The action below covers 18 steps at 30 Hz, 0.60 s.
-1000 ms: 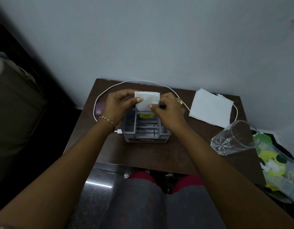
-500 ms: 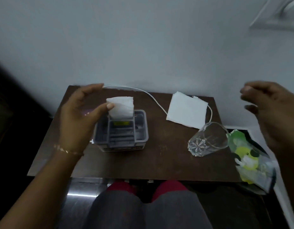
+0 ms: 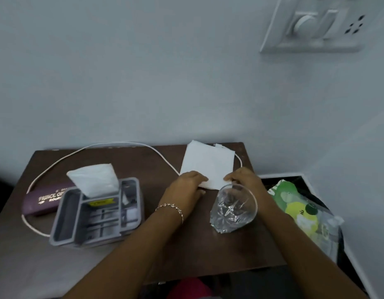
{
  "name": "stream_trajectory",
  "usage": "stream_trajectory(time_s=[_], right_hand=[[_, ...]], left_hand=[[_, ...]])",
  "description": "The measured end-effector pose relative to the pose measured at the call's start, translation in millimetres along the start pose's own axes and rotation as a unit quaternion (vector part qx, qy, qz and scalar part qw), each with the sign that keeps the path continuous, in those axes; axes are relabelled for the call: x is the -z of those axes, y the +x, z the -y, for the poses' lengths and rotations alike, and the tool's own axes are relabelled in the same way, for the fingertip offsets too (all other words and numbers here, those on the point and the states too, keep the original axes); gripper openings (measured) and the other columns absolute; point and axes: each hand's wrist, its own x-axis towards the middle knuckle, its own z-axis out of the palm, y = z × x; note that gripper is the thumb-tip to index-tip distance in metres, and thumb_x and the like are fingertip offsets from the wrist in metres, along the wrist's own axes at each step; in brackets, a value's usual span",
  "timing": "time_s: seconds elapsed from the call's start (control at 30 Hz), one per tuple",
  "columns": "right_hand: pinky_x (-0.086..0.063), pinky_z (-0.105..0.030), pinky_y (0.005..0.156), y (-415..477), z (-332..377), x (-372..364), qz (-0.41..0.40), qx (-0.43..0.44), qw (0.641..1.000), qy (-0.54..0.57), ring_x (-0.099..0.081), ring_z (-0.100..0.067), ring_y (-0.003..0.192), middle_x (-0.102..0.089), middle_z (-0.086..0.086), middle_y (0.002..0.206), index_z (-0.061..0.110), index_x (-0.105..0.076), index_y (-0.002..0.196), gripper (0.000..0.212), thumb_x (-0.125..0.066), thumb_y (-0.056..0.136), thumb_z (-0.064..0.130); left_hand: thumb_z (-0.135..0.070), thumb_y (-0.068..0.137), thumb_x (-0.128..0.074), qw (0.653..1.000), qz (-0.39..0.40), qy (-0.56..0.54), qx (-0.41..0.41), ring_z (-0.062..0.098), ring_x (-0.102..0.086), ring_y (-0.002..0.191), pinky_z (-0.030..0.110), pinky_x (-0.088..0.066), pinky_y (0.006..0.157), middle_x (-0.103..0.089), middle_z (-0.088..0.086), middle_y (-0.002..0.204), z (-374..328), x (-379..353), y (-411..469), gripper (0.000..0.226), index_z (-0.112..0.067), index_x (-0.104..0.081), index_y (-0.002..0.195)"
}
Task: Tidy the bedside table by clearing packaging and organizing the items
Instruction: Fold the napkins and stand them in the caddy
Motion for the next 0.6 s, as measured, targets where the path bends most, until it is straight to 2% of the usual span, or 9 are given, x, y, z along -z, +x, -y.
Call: stream_trajectory(time_s=[0.07,0.13,0.2,0.27,0.33,0.4,0.5,0.6], right_hand=[[-0.042,-0.006,0.072,-1,-5,2,0.019,0.064,0.997,-0.031,-0.054,-0.004,0.083,-0.053,0.006,0.088,0.014,-0.068,0.087,0.011,-0.067,0.076,0.014],[-0.045,-0.019,0.083,-3,-6,6,0.051,0.105,0.991,-0.063,-0.056,-0.008,0.093,-0.057,0.007,0.094,0.019,-0.070,0.090,0.020,-0.060,0.074,0.022],[-0.047,-0.027,0.085,-8,0,14,0.068,0.106,0.990,-0.060,-0.059,-0.012,0.094,-0.062,0.003,0.097,0.017,-0.071,0.090,0.023,-0.057,0.073,0.024],[-0.047,-0.027,0.087,-8,6,18,0.053,0.102,0.993,-0.033,-0.061,-0.013,0.094,-0.065,-0.001,0.098,0.013,-0.073,0.091,0.029,-0.053,0.075,0.028],[-0.048,-0.026,0.086,-4,8,20,0.043,0.114,0.992,-0.026,-0.062,-0.013,0.092,-0.065,-0.001,0.096,0.011,-0.074,0.090,0.027,-0.054,0.079,0.027],[-0.046,-0.021,0.080,1,8,19,0.023,0.134,0.990,-0.028,-0.060,-0.013,0.088,-0.060,0.002,0.091,0.012,-0.073,0.088,0.014,-0.062,0.084,0.020],[-0.034,-0.010,0.070,10,18,24,-0.006,0.141,0.989,-0.040,-0.051,-0.006,0.080,-0.048,0.008,0.087,0.015,-0.070,0.088,0.009,-0.061,0.088,0.016],[-0.034,-0.014,0.067,15,27,29,0.002,0.146,0.989,-0.035,-0.049,-0.005,0.078,-0.045,0.011,0.083,0.017,-0.067,0.087,0.009,-0.058,0.089,0.016]], left_hand=[[-0.025,0.090,-0.054,0.998,0.027,0.052,-0.035,0.010,-0.041,0.128,0.026,-0.037,0.099,-0.048,-0.009,0.138,-2,-6,7,0.038,-0.026,-0.052,0.128],[-0.030,0.093,-0.049,0.995,0.029,0.080,-0.056,0.010,-0.042,0.128,0.024,-0.037,0.095,-0.047,-0.011,0.138,-5,-12,10,0.036,-0.027,-0.051,0.129],[-0.033,0.094,-0.047,0.995,0.014,0.081,-0.057,0.010,-0.046,0.124,0.026,-0.040,0.092,-0.050,-0.012,0.134,-5,-16,12,0.034,-0.028,-0.052,0.127],[-0.035,0.093,-0.047,0.997,-0.001,0.061,-0.041,0.010,-0.048,0.121,0.028,-0.042,0.090,-0.053,-0.012,0.130,-1,-19,13,0.033,-0.029,-0.054,0.125],[-0.036,0.091,-0.051,0.998,-0.012,0.046,-0.035,0.012,-0.049,0.119,0.030,-0.043,0.090,-0.056,-0.010,0.127,1,-19,13,0.033,-0.027,-0.056,0.123],[-0.037,0.087,-0.056,0.997,-0.036,0.036,-0.052,0.016,-0.053,0.115,0.032,-0.044,0.092,-0.061,-0.006,0.123,1,-17,15,0.035,-0.024,-0.060,0.120],[-0.039,0.085,-0.059,0.994,-0.059,0.053,-0.070,0.019,-0.056,0.111,0.036,-0.043,0.093,-0.064,-0.003,0.119,-1,-10,23,0.036,-0.023,-0.062,0.117],[-0.040,0.086,-0.057,0.992,-0.042,0.091,-0.071,0.020,-0.057,0.109,0.035,-0.042,0.091,-0.065,-0.001,0.117,-2,-9,29,0.037,-0.022,-0.062,0.118]])
